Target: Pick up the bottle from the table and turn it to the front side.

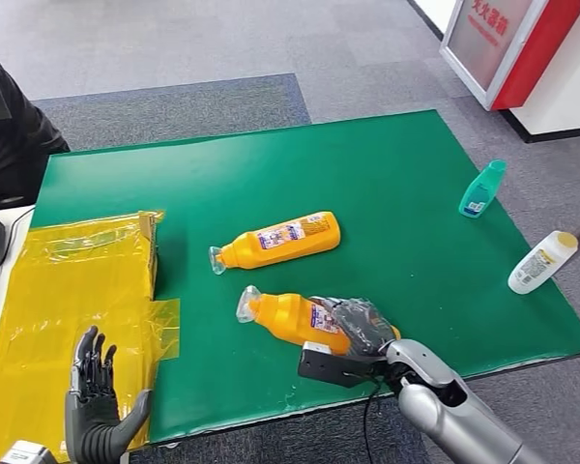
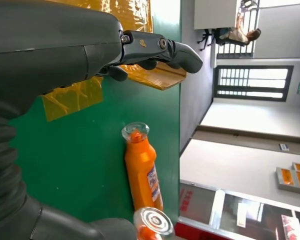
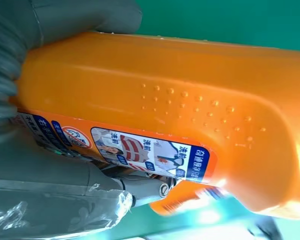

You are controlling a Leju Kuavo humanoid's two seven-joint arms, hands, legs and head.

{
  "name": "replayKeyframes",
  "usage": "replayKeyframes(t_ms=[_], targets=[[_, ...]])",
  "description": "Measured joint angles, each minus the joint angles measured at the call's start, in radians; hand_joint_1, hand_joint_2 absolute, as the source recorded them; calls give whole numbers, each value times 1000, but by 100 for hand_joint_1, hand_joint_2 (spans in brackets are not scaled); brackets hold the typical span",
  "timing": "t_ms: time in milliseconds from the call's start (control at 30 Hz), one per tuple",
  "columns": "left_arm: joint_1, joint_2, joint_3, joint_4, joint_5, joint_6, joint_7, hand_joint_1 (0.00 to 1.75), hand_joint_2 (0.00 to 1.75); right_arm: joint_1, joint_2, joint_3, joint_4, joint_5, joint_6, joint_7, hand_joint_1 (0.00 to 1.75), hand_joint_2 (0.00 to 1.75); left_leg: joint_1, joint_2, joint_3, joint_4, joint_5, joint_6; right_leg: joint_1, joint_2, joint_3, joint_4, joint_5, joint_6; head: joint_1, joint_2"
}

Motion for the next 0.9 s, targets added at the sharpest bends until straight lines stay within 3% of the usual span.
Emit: replayKeyframes(t_ms=[333,633,900], targets=[[1,-36,15,18,2,-135,0,0,175,139,88,-44,-145,-9,-94,-192,175,175,0,0,-1,0,0,0,0,0,0,0,-1,-1,0,0],[-42,-57,-1,89,-12,-283,0,0,175,154,209,2,-126,7,-102,-287,175,175,0,0,0,0,0,0,0,0,0,0,0,-1,0,0],[-77,-50,-55,128,-3,-321,0,0,175,157,308,59,-56,59,-216,-365,175,175,0,0,-1,0,0,0,0,0,-1,0,-1,-1,0,0]])
